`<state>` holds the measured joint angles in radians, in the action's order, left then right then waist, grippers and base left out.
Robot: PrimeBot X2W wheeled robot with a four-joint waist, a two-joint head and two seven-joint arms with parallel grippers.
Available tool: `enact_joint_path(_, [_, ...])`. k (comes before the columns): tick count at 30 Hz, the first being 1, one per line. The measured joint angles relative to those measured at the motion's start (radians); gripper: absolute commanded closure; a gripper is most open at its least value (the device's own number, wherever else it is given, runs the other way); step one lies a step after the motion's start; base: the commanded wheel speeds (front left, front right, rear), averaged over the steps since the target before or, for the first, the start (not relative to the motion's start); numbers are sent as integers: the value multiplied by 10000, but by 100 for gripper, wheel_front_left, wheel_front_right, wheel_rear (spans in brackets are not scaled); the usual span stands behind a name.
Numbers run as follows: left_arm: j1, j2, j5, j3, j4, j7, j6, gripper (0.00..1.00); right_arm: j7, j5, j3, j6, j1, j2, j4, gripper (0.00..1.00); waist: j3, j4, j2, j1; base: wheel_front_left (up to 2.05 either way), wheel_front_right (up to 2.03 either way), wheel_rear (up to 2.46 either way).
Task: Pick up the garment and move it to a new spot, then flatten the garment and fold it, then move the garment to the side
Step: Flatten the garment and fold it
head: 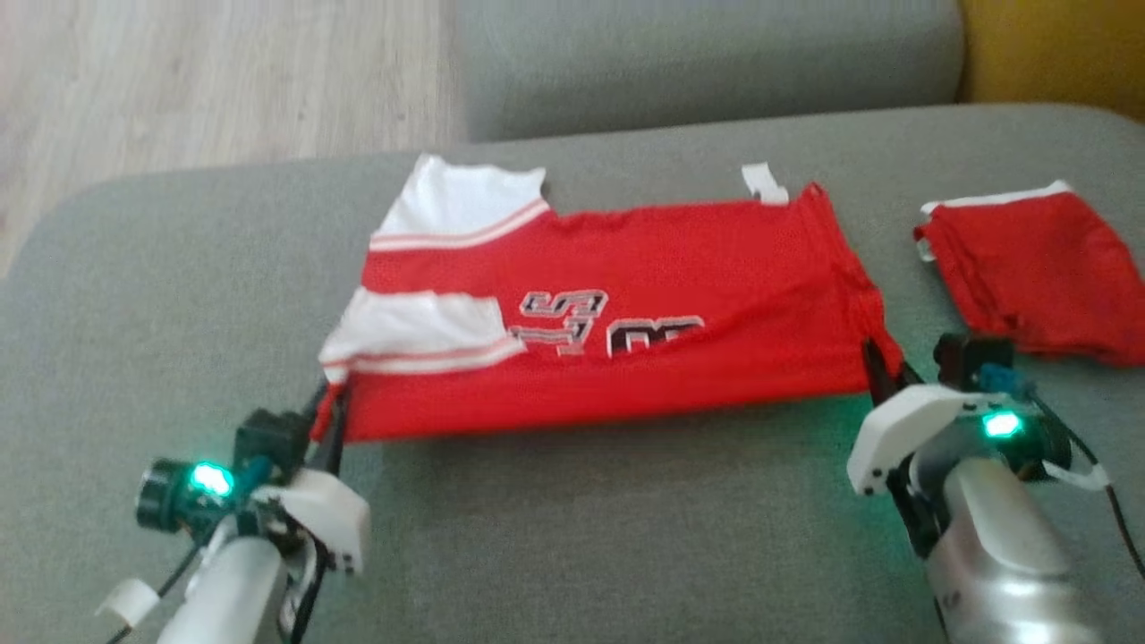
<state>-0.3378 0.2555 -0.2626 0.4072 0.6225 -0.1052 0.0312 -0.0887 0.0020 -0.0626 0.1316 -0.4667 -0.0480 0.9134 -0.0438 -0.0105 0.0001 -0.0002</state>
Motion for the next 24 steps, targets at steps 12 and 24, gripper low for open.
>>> enact_joint_path(12, [2071, 548, -192, 658, -1712, 1956, -224, 100, 2424, 424, -244, 0, 2824, 35, -3010, 100, 888, 106, 0, -1, 0, 0, 0])
enact_joint_path(24, [2493, 537, -311, 500, -2554, 1668, 445, 35, 1639, 1066, -297, 0, 3970, 54, -4792, 0, 548, 270, 0, 2, 0, 0, 0])
